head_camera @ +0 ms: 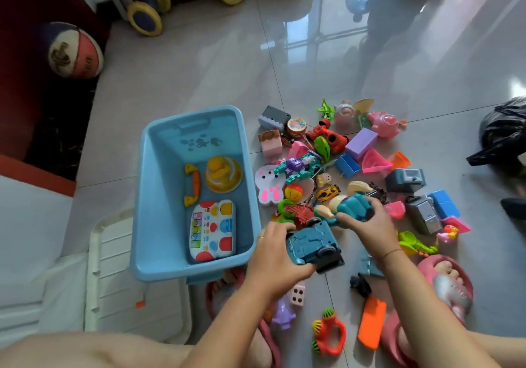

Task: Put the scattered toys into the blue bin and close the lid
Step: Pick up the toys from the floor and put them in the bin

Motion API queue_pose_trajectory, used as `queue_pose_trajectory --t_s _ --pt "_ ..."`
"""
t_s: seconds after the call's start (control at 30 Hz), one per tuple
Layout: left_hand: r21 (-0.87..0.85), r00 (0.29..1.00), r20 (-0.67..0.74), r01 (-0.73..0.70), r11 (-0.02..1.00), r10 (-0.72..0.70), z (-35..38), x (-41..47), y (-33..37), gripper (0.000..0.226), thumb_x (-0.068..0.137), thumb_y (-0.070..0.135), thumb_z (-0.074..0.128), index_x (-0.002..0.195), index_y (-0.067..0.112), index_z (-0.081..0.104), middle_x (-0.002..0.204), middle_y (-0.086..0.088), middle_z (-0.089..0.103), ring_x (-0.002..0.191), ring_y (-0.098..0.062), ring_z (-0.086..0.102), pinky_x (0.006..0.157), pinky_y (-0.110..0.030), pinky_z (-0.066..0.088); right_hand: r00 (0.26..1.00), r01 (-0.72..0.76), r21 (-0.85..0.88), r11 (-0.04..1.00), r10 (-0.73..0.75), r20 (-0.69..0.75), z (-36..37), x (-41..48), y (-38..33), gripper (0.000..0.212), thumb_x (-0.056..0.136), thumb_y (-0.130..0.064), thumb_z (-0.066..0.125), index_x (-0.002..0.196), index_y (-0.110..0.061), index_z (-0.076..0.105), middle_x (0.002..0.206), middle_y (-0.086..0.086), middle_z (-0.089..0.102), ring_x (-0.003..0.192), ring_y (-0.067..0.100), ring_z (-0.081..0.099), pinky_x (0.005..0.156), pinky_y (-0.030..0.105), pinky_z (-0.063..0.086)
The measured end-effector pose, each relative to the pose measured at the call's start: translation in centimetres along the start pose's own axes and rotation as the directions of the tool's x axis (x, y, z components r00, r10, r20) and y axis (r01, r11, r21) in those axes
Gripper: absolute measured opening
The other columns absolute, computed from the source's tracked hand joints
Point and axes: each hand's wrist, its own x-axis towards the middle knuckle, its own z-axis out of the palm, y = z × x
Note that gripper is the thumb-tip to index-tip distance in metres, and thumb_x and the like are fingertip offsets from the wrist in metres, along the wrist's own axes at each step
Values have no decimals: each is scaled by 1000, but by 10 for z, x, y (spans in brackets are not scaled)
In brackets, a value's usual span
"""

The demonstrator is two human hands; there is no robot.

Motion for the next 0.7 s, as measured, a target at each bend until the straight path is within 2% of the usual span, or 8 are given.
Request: queue_pose_trajectory --t_s 0.1,0.2,0.3,0.37,0.43,0.5,0.57,0.7 --pt "-165 970 -230 44 985 -81 -57 -13 1 70 50 54 72 113 31 51 105 12 46 100 -4 49 88 -19 42 990 126 236 964 -139 38 26 -17 -51 53 74 -1 74 119 -10 48 103 1 60 85 2 61 66 7 49" --pt "-268 820 -480 201 942 -312 -105 -24 -26 71 56 42 83 117 19 54 109 1 49 102 -15 51 94 -27 41 952 211 238 948 -255 170 69 -32 -86 55 72 -1 75 117 -15 47 103 -2 61 87 -3 63 76 14 52" --pt "-352 563 -590 466 812 -579 -132 -25 -64 70 63 40 81 119 9 53 121 -14 52 112 -31 50 97 -41 42 875 344 8 939 -324 358 122 -37 -92 61 67 -12 80 118 -17 47 109 1 58 97 4 61 86 22 51" --pt "-413 473 -538 574 707 -698 -132 -17 -85 72 64 42 79 120 5 51 125 -19 50 116 -37 46 97 -44 41 808 481 -275 832 -300 507 155 -36 -80 66 65 -23 80 122 -16 47 119 5 51 108 17 54 94 27 44" --pt "-470 457 -465 598 649 -758 -123 -6 -97 72 62 44 78 115 3 54 124 -20 51 115 -38 48 95 -44 42 744 629 -525 574 -248 620 175 -34 -62 70 65 -34 78 125 -18 46 132 5 42 124 24 42 106 37 32" --pt "-491 451 -415 620 612 -790 -109 0 -103 76 63 46 78 117 0 52 126 -21 49 115 -39 48 93 -45 43 747 659 -677 328 -188 637 179 -32 -49 74 67 -45 73 129 -19 43 143 1 30 138 23 22 115 50 12" --pt "-494 418 -389 658 568 -821 -96 3 -106 81 70 44 76 126 -4 42 133 -23 42 122 -40 42 93 -47 41 768 640 -729 243 -186 613 175 -30 -40 73 69 -47 70 130 -18 42 150 1 20 143 22 8 115 52 2" --pt "-502 409 -425 636 586 -808 -89 5 -107 71 82 36 67 133 -2 35 139 -21 34 127 -39 36 98 -50 37 784 620 -747 242 -221 580 156 -29 -34 66 75 -38 66 133 -23 40 155 5 10 144 27 3 115 48 2"
